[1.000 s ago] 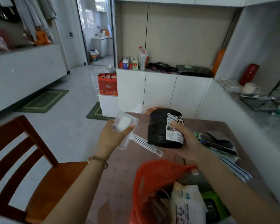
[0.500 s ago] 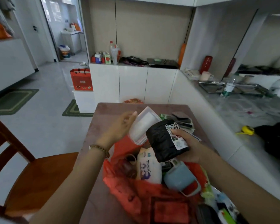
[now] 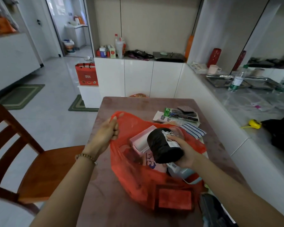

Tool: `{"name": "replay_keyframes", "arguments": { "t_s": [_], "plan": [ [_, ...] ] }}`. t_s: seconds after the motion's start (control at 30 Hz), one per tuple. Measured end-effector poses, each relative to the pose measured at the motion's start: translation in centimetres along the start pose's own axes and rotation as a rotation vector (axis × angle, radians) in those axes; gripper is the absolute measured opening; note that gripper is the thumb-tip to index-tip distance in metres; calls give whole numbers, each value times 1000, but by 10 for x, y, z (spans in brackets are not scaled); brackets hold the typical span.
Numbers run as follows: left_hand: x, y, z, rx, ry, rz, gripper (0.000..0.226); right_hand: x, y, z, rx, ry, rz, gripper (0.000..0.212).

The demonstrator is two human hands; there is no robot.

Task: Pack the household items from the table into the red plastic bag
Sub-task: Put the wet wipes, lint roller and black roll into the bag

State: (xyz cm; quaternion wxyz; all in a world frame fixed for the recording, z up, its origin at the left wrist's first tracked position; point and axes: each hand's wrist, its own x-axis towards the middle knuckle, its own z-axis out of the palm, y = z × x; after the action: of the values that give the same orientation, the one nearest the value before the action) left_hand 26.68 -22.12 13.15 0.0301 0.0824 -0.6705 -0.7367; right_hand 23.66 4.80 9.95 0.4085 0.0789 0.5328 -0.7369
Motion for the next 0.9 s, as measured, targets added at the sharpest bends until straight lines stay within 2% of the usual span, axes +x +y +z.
{"name": "replay_keyframes", "arguments": {
  "t_s": [0.17,0.33,0.43,0.5,0.53,0.6,0.63,0.7,0.77,0.9],
  "plan": [
    [-15,20,18,-20,-135,133,31,18,-6,19,67,37,-32,37],
    [-18,16,6,-129,-70,63,34,26,-11,33,26,105,-172,32],
    [-17,10,0,-138,-60,40,35,26,-14,36,-90,129,-242,29],
    [-17,10,1,-141,-61,37,35,31,-13,45,-254,168,-224,42],
    [-16,9,2,-142,-53,30,36,36,-10,51,-420,221,-198,55],
    [-15,6,2,-116,-26,23,37,49,2,57,-916,402,-155,84],
    [-15,4,2,-91,-8,19,37,51,8,59,-1132,520,-174,90],
    [-16,-1,4,-47,20,14,37,48,16,61,-1202,632,-317,84],
    [-19,-6,7,14,43,17,37,42,20,58,-1143,599,-438,74],
    [-29,-12,13,192,95,60,35,31,21,44,-1007,480,-463,55]
  ]
}}
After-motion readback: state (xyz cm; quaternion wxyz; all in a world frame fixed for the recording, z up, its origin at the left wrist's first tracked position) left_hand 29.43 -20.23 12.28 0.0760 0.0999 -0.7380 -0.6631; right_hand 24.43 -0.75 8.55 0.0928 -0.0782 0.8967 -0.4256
